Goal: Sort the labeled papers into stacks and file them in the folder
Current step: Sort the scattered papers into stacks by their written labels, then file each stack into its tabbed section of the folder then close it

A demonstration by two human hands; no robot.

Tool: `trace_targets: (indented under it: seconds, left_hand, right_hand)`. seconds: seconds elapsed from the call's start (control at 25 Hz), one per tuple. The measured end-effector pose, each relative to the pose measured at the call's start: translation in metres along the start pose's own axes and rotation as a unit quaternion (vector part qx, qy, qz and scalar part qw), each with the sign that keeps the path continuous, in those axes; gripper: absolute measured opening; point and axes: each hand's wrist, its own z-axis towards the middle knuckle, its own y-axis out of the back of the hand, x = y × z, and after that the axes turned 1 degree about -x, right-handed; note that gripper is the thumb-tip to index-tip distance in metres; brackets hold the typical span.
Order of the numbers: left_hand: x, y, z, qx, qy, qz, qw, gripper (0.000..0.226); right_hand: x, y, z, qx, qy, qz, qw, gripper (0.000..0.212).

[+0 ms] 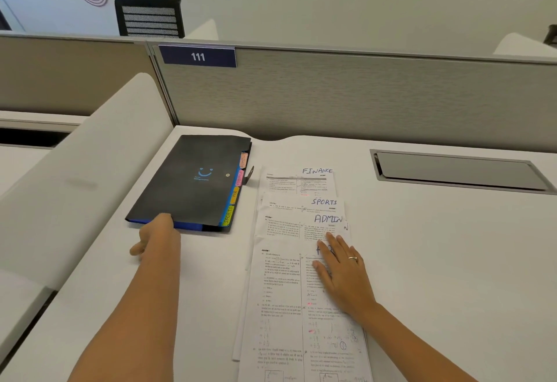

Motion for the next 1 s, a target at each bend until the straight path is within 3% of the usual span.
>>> trace_targets:
  seconds: [0.04, 0.08, 0.24, 0.4, 0.68, 0.84, 0.92, 0.96, 1.0]
  left_hand:
    - [0.000, 0.001, -0.006, 0.017, 0.025, -0.020, 0.999, 0.024]
    - [0.002, 0.005, -0.006, 0.028, -0.003, 0.000, 1.000, 0.010]
    - [-0.006, -0.001, -0.012, 0.058, -0.031, -0.154, 0.986, 0.036]
    - [-0.005, 0.001, -0.028, 0.185, 0.040, -0.140, 0.972, 0.041]
    - [-0.025, 0.004, -0.063, 0.270, -0.124, -0.098, 0.950, 0.036]
    - [-0.013, 0.009, -0.112, 0.351, -0.142, -0.089, 0.921, 0.018]
    - [0.002, 0.006, -0.141, 0.382, -0.127, -0.083, 0.912, 0.015]
    - [0.012, 0.003, -0.154, 0.397, -0.121, -0.075, 0.907, 0.014]
    - [0.025, -0.002, -0.169, 0.411, -0.116, -0.062, 0.902, 0.014]
  right_hand:
    - [-0.001, -0.001, 0.000, -0.001, 0.000, 0.001, 1.000, 0.061]
    - [-0.001, -0.002, -0.001, -0.001, 0.000, 0.002, 1.000, 0.062]
    - [-0.001, -0.002, 0.001, -0.003, 0.005, 0.008, 1.000, 0.067]
    - [-0.002, -0.001, 0.000, -0.001, 0.004, 0.013, 1.000, 0.067]
    - [-0.002, 0.001, 0.003, 0.031, 0.007, 0.030, 0.999, 0.074]
    - [0.001, 0.028, 0.008, 0.000, 0.004, 0.085, 0.996, 0.073]
    - [-0.002, 0.062, 0.014, -0.047, -0.077, 0.256, 0.963, 0.065]
    - [-0.006, 0.085, 0.019, -0.048, -0.149, 0.382, 0.911, 0.058]
    - [-0.017, 0.108, 0.024, -0.044, -0.203, 0.512, 0.833, 0.051]
